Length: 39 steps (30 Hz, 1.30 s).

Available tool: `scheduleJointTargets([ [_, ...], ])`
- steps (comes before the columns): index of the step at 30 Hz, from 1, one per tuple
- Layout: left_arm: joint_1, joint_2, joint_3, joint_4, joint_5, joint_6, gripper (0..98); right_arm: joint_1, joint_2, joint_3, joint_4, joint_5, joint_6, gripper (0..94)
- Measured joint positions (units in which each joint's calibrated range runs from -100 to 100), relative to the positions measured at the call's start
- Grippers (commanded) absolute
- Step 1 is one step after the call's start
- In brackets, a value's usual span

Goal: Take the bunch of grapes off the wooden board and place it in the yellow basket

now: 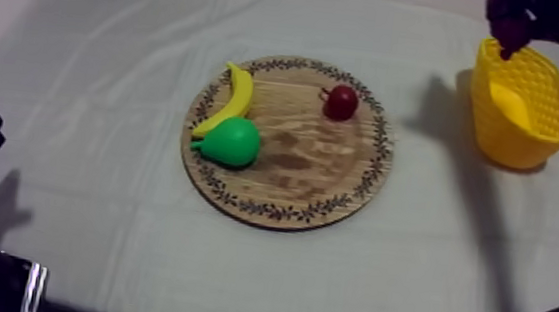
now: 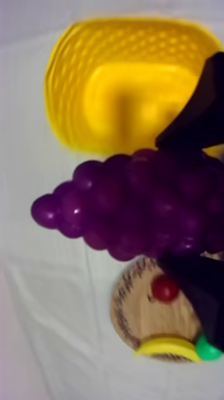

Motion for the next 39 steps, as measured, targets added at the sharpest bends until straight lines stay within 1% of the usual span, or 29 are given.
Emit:
scheduleJointTargets([
  [4,0.0,0.0,0.0,0.0,0.0,0.0,0.1,3.64,2.25,0.39,0.3,-3.27,0.29,33.6],
  [8,0.0,0.0,0.0,0.0,0.0,0.0,0.1,6.13,5.9,-0.26,0.79,-4.69,0.29,42.5],
  [12,0.0,0.0,0.0,0.0,0.0,0.0,0.1,7.28,8.7,-0.56,0.94,-6.11,0.29,54.3],
  [14,0.0,0.0,0.0,0.0,0.0,0.0,0.1,7.53,9.8,-0.71,0.54,-6.33,0.91,59.4],
  [17,0.0,0.0,0.0,0.0,0.0,0.0,0.1,7.87,11.01,-1.62,-0.4,-5.71,1.95,65.5],
  [19,0.0,0.0,0.0,0.0,0.0,0.0,0.1,8.05,11.24,-2.11,-0.86,-5.08,2.9,67.4],
  [23,0.0,0.0,0.0,0.0,0.0,0.0,0.1,8.2,11.23,-2.95,-1.44,-3.41,4.59,67.6],
  [28,0.0,0.0,0.0,0.0,0.0,0.0,0.1,7.81,8.66,-3.23,-1.83,-0.71,5.45,64.4],
  [32,0.0,0.0,0.0,0.0,0.0,0.0,0.1,7.54,4.93,-2.52,-1.68,0.65,5.17,59.7],
  [35,0.0,0.0,0.0,0.0,0.0,0.0,0.1,7.35,1.17,-1.44,-0.81,2.41,4.12,53.5],
  [39,0.0,0.0,0.0,0.0,0.0,0.0,0.1,7.25,-4.97,0.96,-0.03,3.18,3.26,47.3],
])
